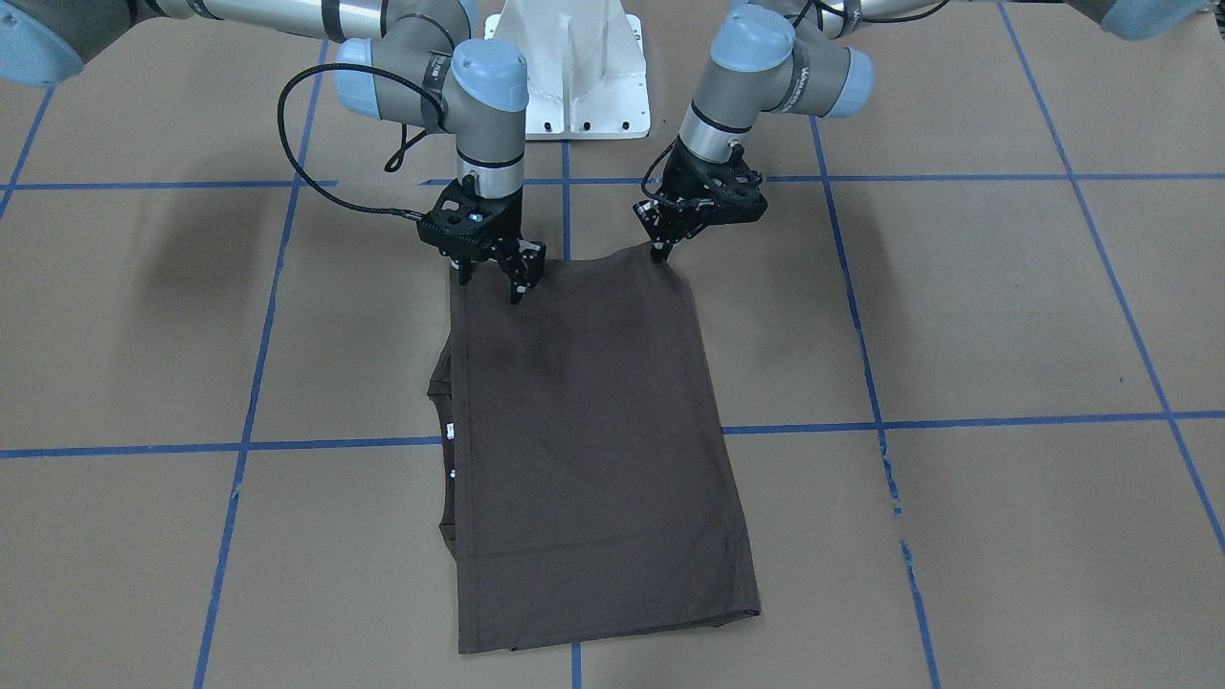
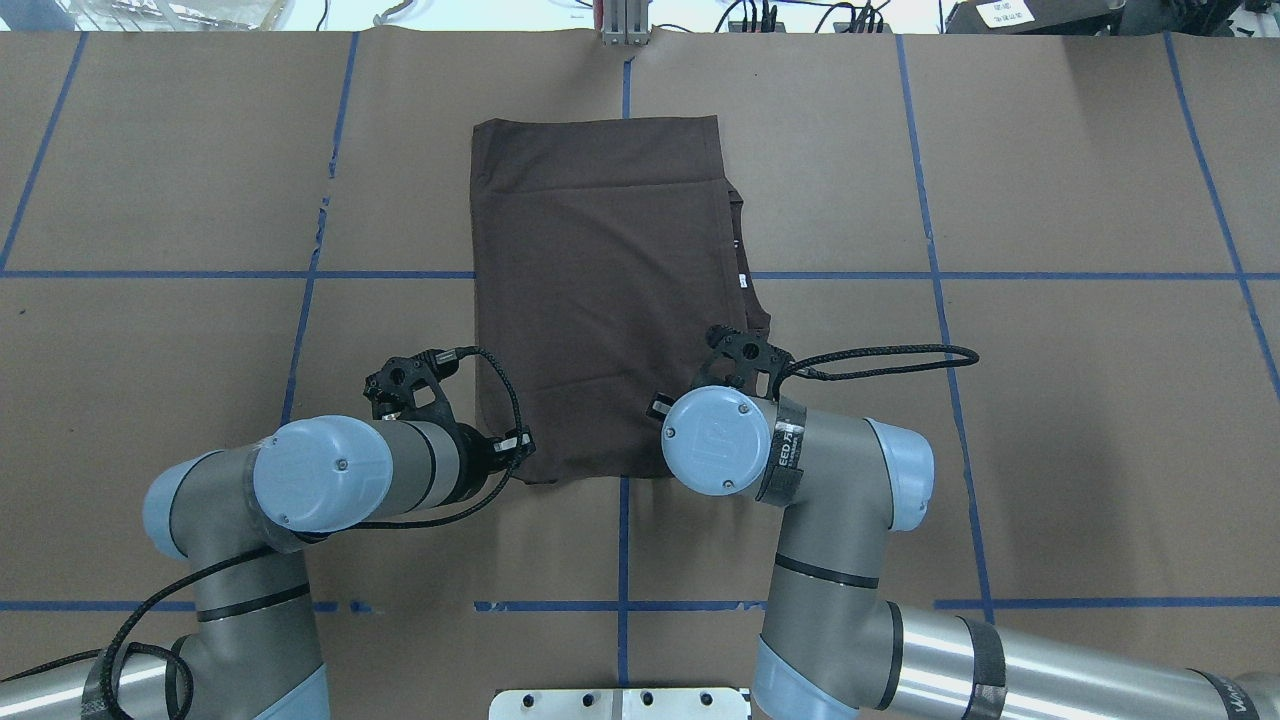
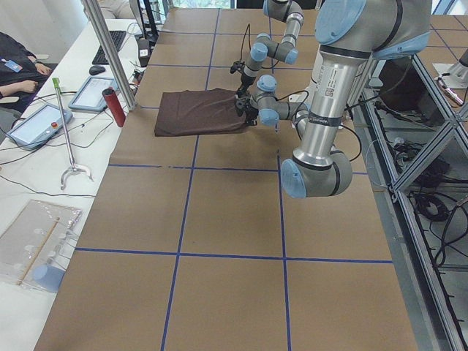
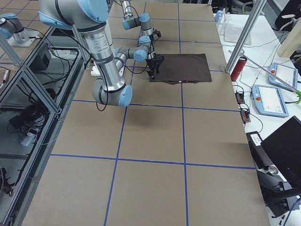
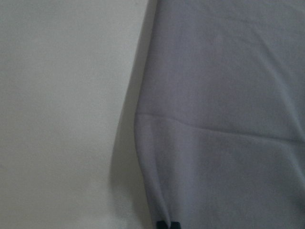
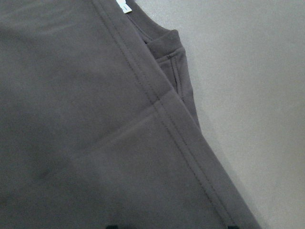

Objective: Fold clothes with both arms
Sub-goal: 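Move the right gripper to the other near corner and grasp both near corners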

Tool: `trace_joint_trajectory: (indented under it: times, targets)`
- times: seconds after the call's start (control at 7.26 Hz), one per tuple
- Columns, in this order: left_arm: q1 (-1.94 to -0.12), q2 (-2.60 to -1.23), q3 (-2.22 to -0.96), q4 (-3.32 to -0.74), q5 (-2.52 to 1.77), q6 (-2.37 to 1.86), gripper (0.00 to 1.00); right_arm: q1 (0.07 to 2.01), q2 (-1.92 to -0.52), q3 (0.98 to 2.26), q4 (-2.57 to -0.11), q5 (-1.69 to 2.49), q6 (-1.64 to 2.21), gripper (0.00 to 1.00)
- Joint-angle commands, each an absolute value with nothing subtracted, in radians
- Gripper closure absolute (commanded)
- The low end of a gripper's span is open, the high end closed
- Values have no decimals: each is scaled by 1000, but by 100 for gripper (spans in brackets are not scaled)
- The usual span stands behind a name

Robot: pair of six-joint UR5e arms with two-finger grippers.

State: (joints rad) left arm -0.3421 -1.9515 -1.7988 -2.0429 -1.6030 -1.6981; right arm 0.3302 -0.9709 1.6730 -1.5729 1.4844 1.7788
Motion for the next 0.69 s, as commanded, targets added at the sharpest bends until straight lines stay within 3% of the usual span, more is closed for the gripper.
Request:
trace_joint_trajectory:
  times: [0.0, 0.55]
  targets:
    - [-342, -1953, -1798, -2043, -1603, -1697, 100, 330, -973, 1675, -1572, 1483, 1779, 19]
    - [-342, -1951, -1805, -2042, -1603, -1697, 100, 322, -976, 1672, -1572, 1482, 1789, 20]
